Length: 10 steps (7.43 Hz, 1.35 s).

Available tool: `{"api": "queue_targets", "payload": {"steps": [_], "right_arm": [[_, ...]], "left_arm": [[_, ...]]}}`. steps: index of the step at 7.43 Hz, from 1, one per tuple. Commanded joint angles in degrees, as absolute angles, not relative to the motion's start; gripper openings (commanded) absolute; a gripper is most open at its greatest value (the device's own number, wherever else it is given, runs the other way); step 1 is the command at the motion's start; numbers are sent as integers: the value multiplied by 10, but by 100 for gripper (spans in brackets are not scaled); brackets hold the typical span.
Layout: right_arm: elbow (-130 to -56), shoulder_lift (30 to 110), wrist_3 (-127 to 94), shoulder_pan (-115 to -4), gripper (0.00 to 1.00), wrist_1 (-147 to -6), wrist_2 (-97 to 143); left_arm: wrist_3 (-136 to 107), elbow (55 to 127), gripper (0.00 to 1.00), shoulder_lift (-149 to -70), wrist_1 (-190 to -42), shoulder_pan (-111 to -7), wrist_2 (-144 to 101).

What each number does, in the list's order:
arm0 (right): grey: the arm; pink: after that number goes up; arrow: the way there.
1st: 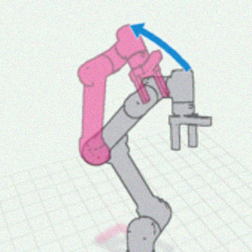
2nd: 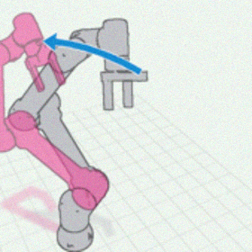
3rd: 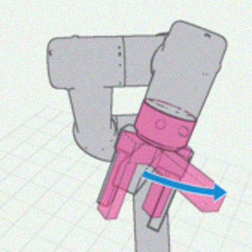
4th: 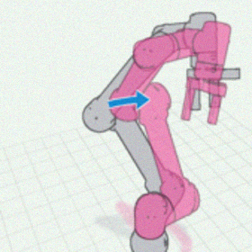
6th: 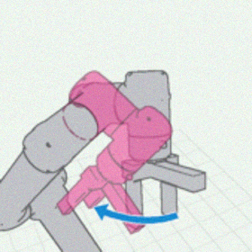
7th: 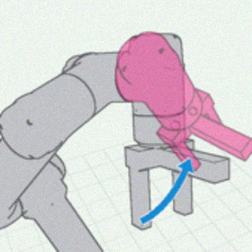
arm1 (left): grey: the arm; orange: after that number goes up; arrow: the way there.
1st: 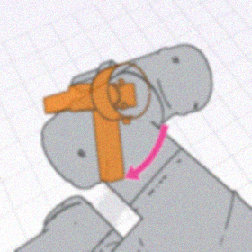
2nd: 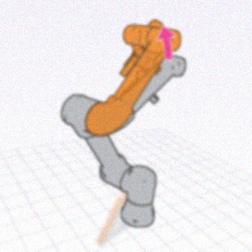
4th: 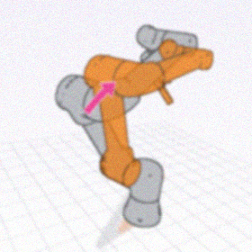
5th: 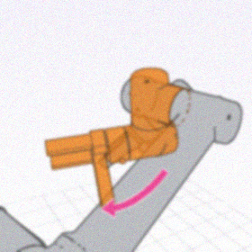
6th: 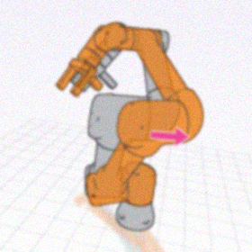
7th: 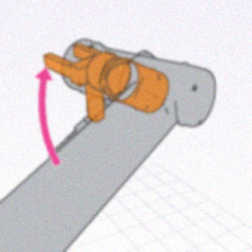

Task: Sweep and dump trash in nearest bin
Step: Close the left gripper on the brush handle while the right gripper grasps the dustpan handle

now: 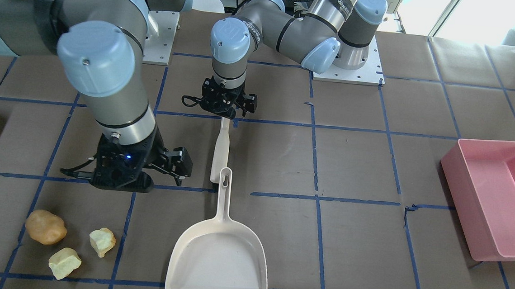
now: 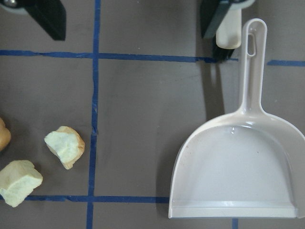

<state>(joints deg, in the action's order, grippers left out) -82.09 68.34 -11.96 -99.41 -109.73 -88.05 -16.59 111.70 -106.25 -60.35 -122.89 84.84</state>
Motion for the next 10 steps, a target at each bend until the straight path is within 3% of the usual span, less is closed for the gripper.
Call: {"api": "queue_targets", "payload": {"steps": [1, 3, 5, 6, 9, 10], "right_arm": [[-816, 635, -171, -1034, 100, -1156, -883], [-817, 604, -187, -1062, 100, -1172, -882], [-824, 592, -186, -1064, 100, -1192, -885], [-825, 592, -183, -1063, 100, -1191, -885], [-856, 598, -149, -1063, 100, -1194, -880], [-855, 598, -149, -1065, 100, -1194, -877]], "left_arm": [[-169, 1123, 95, -1054, -584, -1237, 850], [-168, 1129, 81, -1059, -583, -1237, 858], [-169, 1130, 41, -1056, -585, -1237, 861], [-170, 1130, 36, -1056, -585, -1237, 860], [-169, 1130, 35, -1055, -589, -1237, 859], [-169, 1130, 29, -1055, -588, -1237, 859]]}}
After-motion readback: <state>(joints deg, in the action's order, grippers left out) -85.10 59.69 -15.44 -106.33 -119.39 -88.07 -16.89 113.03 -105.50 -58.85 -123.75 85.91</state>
